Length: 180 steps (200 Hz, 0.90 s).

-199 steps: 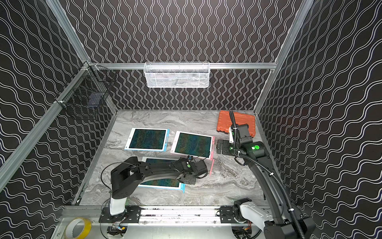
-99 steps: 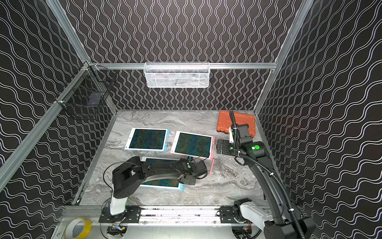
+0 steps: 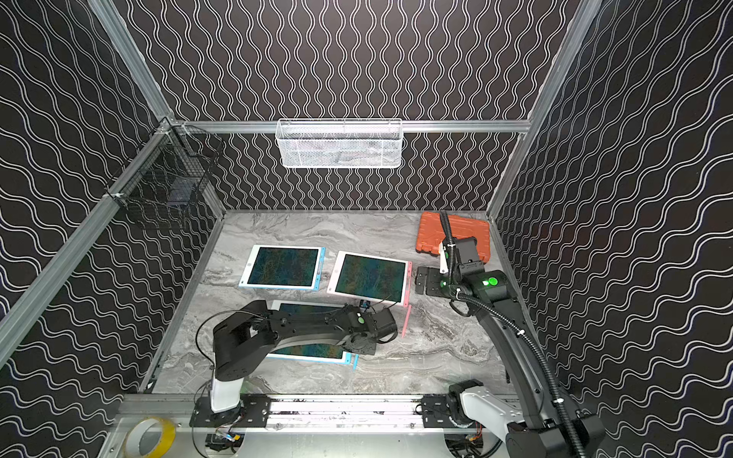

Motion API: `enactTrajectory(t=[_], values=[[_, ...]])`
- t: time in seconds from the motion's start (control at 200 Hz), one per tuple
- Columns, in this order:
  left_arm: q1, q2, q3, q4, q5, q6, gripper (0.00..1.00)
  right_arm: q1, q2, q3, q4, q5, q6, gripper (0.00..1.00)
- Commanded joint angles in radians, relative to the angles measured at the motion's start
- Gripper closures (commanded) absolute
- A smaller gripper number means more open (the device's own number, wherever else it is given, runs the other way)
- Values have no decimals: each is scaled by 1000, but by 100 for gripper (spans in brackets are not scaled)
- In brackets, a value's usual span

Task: Place the stylus back onto the writing tablet
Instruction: Pick up the stylus from the center of the board.

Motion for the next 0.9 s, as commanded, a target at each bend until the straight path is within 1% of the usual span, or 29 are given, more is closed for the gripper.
enactTrajectory(t=[0.0,0.15,0.896], values=[[4,20,-19,-29,14,15,85,0,0,6,-1,1,7,0],[4,17,-10,-33,12,18,87,1,2,10,-1,2,6,0],[19,-53,19,-64,-46,15,87,0,2,17,-2,6,13,0]])
